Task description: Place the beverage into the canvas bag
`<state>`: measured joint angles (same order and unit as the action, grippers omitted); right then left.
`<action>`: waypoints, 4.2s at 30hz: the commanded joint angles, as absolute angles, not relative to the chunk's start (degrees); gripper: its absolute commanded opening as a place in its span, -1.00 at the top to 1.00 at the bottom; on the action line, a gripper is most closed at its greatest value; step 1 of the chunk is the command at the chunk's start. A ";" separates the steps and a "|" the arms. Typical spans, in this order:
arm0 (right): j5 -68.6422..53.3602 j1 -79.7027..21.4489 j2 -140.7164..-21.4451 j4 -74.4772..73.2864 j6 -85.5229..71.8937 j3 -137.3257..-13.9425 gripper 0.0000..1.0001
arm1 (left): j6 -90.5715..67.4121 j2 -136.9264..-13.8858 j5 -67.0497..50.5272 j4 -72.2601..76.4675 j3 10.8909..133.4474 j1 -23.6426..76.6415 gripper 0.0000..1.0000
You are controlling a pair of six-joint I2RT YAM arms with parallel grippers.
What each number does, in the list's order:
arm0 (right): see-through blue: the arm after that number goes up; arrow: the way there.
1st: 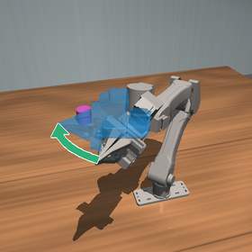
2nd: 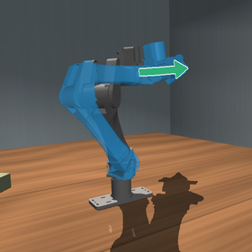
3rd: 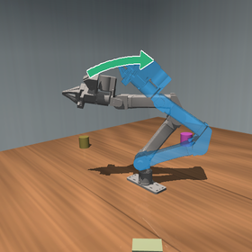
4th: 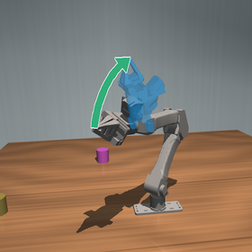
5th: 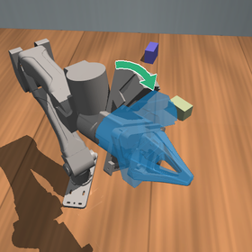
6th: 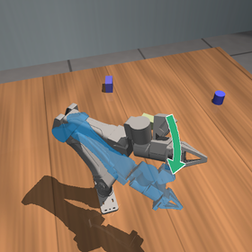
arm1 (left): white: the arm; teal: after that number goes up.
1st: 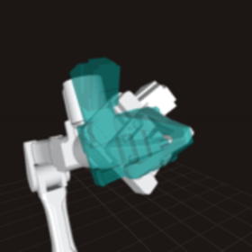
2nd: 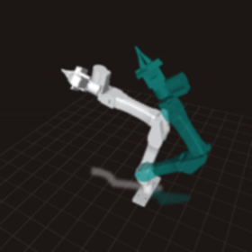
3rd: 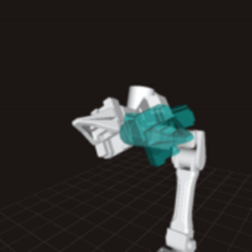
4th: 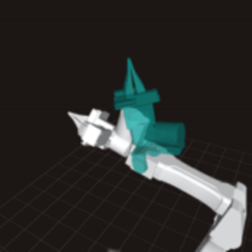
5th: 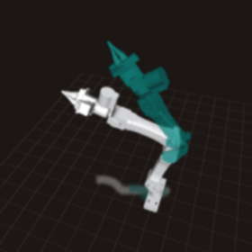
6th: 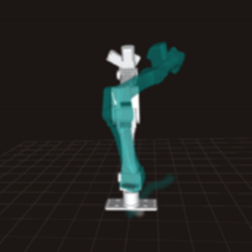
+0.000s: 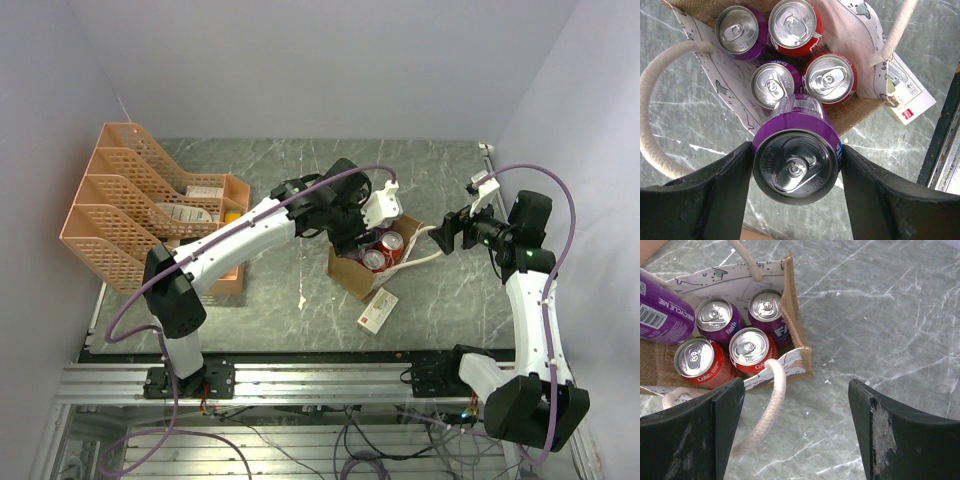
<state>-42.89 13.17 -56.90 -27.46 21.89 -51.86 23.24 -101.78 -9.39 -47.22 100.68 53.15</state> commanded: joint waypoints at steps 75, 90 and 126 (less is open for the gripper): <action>-43.44 14.15 -57.77 -27.33 22.77 -50.80 -0.71 | 23.36 -118.26 -7.51 -76.72 130.39 53.54 0.86; -43.64 14.33 -57.79 -27.37 22.93 -50.80 -0.71 | 19.36 -115.49 -7.36 -60.38 126.75 53.54 0.86; -44.41 14.94 -56.93 -27.38 23.06 -50.47 -0.71 | 21.49 -111.97 -9.33 -53.60 109.37 53.54 0.73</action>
